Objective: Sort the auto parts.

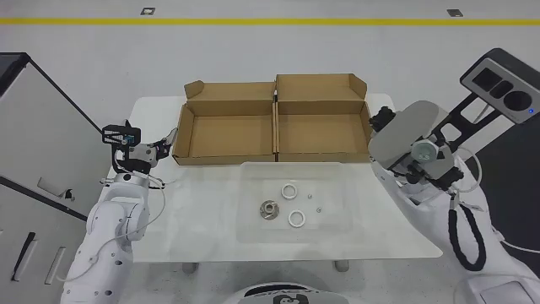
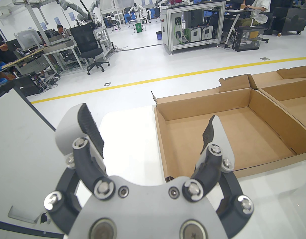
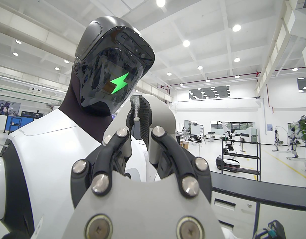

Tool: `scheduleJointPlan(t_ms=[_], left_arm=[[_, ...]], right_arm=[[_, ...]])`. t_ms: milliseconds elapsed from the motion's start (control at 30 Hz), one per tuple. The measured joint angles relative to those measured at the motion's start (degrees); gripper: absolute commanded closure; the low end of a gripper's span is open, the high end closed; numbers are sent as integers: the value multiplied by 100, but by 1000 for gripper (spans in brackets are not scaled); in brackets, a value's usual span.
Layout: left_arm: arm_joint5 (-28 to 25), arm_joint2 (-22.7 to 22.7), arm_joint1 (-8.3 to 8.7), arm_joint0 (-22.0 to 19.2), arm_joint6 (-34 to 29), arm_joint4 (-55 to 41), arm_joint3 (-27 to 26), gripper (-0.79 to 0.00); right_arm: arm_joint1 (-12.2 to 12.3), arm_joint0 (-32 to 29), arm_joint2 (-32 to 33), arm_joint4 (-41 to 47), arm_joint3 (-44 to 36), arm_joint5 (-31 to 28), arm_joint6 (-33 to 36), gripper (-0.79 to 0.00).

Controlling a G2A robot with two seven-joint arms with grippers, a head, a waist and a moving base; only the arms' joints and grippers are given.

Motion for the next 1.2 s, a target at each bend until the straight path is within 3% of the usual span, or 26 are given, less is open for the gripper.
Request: scheduleJointPlan(t_ms=[167, 367, 600, 900, 1033, 1200], left_arm=[[0, 0, 0, 0, 0, 0, 0, -785], [0, 0, 0, 0, 0, 0, 0, -785], [0, 0, 0, 0, 0, 0, 0, -785], [0, 0, 0, 0, 0, 0, 0, -785], [0, 0, 0, 0, 0, 0, 0, -785], [0, 0, 0, 0, 0, 0, 0, -785]], right_arm=[[-1, -26, 57, -79, -2, 98, -8, 0], [70, -262, 684, -411, 55, 546, 293, 0], [263, -649, 1805, -543, 75, 1274, 1251, 0], [522, -747, 3299, -1525, 50, 2489, 3000, 0], [599, -535, 3458, -2209, 2, 2734, 3610, 0], [673, -93, 3207, -3268, 68, 2751, 4219, 0]])
